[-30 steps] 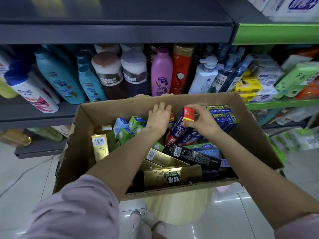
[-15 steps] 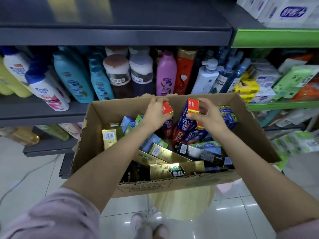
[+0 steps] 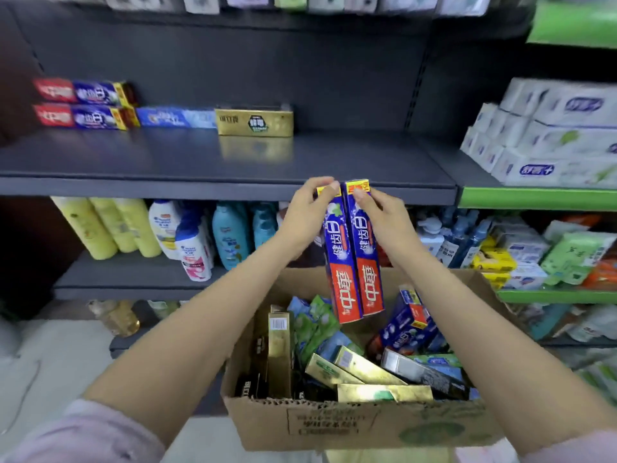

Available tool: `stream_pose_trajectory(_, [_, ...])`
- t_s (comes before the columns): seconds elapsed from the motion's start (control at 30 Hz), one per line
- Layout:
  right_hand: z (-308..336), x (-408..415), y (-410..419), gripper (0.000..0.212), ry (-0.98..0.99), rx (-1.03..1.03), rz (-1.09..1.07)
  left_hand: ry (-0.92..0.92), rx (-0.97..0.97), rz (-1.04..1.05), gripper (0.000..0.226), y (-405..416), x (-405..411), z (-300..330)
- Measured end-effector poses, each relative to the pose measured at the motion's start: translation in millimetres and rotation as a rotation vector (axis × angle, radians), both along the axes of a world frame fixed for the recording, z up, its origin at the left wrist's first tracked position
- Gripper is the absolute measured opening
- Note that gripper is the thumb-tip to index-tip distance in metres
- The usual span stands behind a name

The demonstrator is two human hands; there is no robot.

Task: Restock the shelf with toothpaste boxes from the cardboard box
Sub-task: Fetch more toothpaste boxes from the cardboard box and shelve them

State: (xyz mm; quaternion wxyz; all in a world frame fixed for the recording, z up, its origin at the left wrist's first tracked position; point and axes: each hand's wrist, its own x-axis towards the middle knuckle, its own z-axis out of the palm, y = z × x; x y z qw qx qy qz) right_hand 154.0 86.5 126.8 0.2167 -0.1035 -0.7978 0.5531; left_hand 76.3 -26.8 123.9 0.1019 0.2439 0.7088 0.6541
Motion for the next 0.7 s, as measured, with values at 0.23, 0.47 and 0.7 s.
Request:
stream_pose_trajectory(0.23, [61.2, -74.0, -66.2, 0.043, 0.032, -0.066, -0.040, 0.006, 0.100, 0.153, 0.015, -60.5, -54.4, 62.0])
stream_pose_trajectory(0.47, [106.1, -171.3, -157.5, 0.044, -0.040, -0.128, 0.016, -0.107, 0.117, 0.113, 0.037, -154.5, -154.7, 106.1])
stream_pose_trajectory(0.7, [113.7, -228.4, -209.3, 0.013, -0.213, 0.061, 0.390, -0.207, 0.145, 0.226, 0.063, -218.6, -245.2, 120.8])
